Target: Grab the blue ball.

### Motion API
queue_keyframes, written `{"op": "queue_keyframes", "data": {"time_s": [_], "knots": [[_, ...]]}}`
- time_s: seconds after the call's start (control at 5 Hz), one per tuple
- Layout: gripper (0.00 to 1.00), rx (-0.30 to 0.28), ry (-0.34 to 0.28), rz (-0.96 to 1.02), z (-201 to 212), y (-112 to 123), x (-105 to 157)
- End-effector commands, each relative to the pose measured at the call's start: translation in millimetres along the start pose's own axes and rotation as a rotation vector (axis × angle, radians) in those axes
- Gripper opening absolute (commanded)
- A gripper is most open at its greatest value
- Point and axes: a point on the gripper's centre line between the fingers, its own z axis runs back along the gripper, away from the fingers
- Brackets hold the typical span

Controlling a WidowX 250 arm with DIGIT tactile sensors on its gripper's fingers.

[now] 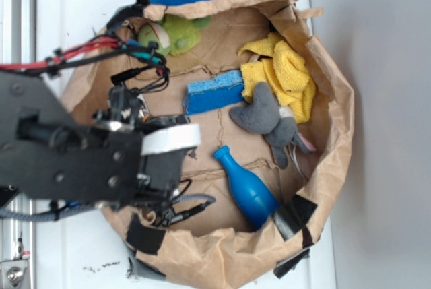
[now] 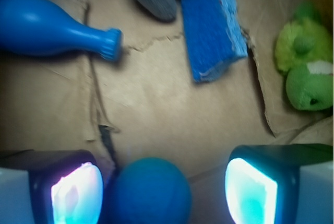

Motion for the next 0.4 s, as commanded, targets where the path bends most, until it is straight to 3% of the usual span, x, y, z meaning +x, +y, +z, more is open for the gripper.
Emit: {"op": "queue_keyframes", "data": {"time_s": [0.0,0.2], "knots": [[1.00,0.004,0.046,-0.008,8.6,-0.5,20.2],[1.00,-0.004,0.071,-0.027,11.2,-7.8,18.6]]}}
